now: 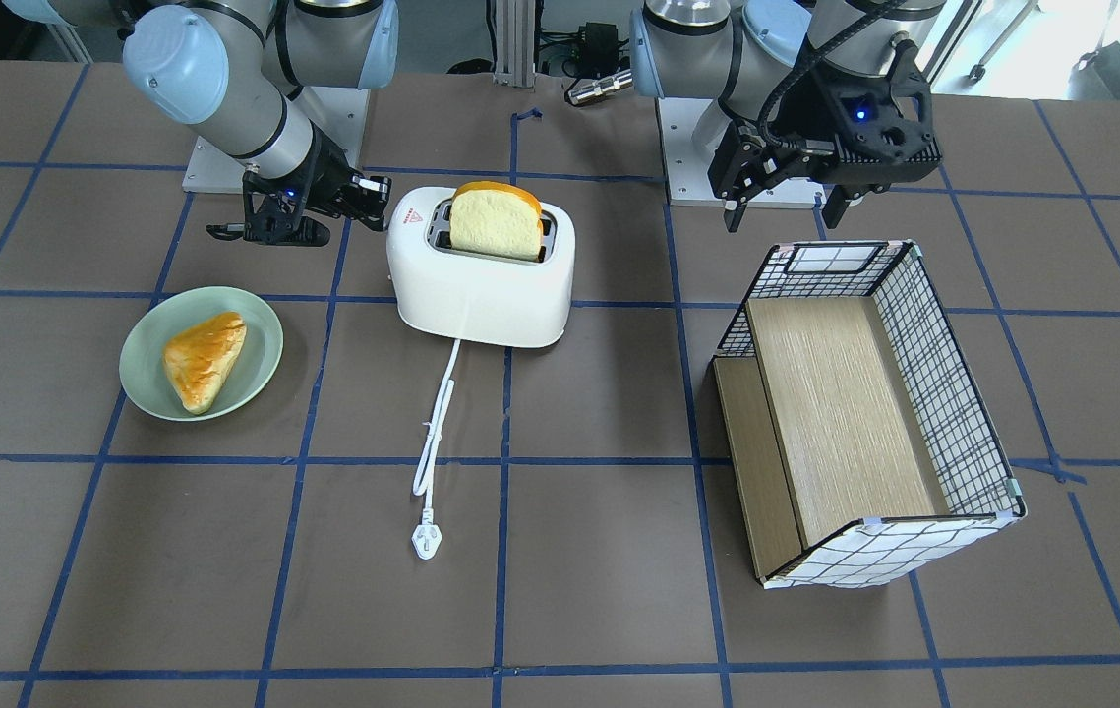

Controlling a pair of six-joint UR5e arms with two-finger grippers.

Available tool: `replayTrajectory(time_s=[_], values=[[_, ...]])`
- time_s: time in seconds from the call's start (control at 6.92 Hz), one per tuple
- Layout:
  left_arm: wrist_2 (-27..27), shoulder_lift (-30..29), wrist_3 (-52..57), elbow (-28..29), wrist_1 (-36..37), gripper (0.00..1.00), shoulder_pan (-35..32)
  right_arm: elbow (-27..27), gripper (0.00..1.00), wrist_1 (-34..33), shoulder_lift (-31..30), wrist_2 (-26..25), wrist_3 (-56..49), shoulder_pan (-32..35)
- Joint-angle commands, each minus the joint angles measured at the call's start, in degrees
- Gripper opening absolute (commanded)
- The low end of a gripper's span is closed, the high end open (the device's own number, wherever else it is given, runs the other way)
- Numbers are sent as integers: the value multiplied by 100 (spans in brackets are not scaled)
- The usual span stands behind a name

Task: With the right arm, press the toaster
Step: 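Press the toaster lever down with the right gripper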

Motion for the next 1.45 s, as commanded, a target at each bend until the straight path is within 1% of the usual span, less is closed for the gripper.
replayTrajectory(time_s=[0.0, 0.43, 0.72, 0.87, 1.3], values=[[0, 0, 0, 0, 0, 100, 0, 0, 0, -25, 81, 0, -42, -24], [0, 0, 0, 0, 0, 100, 0, 9, 0, -78, 388, 8, -86, -59], [0, 0, 0, 0, 0, 100, 0, 201, 0, -471, 582, 8, -130, -59], [0, 0, 0, 0, 0, 100, 0, 237, 0, -560, 608, 26, -130, -59], [0, 0, 0, -9, 0, 100, 0, 255, 0, -587, 758, 44, -209, -138]])
